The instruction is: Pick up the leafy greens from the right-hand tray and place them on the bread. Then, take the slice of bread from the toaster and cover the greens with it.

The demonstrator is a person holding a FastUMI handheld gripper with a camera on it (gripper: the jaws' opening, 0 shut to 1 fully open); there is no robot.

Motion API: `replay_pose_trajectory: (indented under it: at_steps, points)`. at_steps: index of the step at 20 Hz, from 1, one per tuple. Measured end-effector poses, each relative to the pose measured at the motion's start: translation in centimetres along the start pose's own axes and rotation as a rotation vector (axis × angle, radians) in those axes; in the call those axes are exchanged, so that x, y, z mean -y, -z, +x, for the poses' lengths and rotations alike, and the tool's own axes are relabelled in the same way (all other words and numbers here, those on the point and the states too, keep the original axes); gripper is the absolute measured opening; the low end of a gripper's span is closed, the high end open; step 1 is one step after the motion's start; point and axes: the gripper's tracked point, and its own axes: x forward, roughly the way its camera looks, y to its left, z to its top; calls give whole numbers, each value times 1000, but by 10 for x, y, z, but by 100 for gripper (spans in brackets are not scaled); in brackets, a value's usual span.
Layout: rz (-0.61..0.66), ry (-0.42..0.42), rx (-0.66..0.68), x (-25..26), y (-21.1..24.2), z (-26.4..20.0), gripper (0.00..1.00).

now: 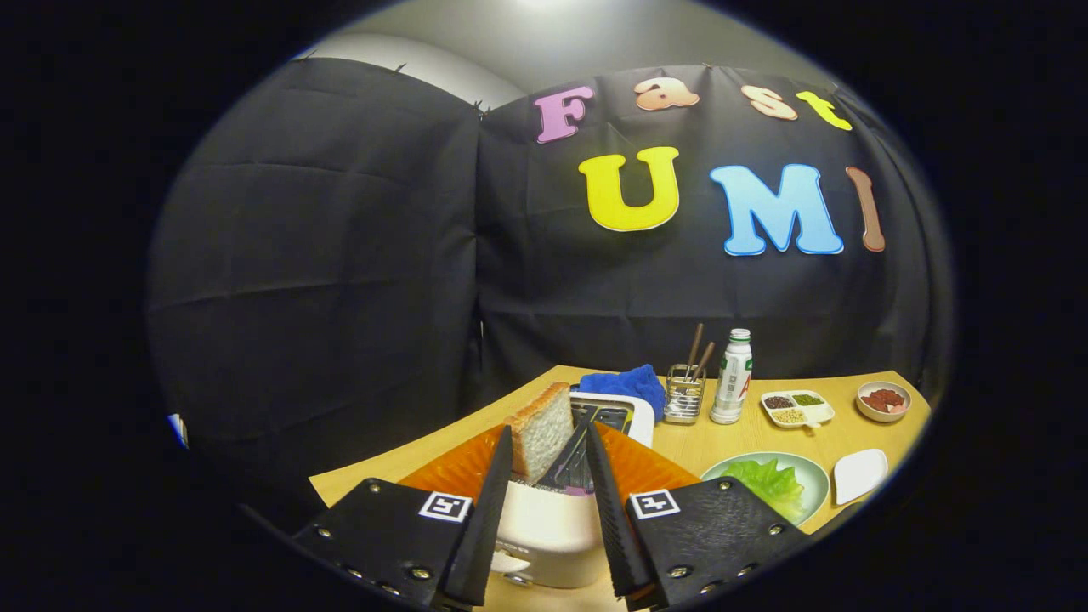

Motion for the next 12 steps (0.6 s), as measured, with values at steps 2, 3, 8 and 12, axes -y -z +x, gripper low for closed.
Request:
replay_pose_trajectory:
  at_steps: [2,3,8,12]
  points:
    - [8,6,-13,-6,6,10,54]
    - [16,5,-25,-10,9,14,54]
    - [9,38,-75,-20,19,37,54]
    - [-30,160,-61,-4,17,48,52]
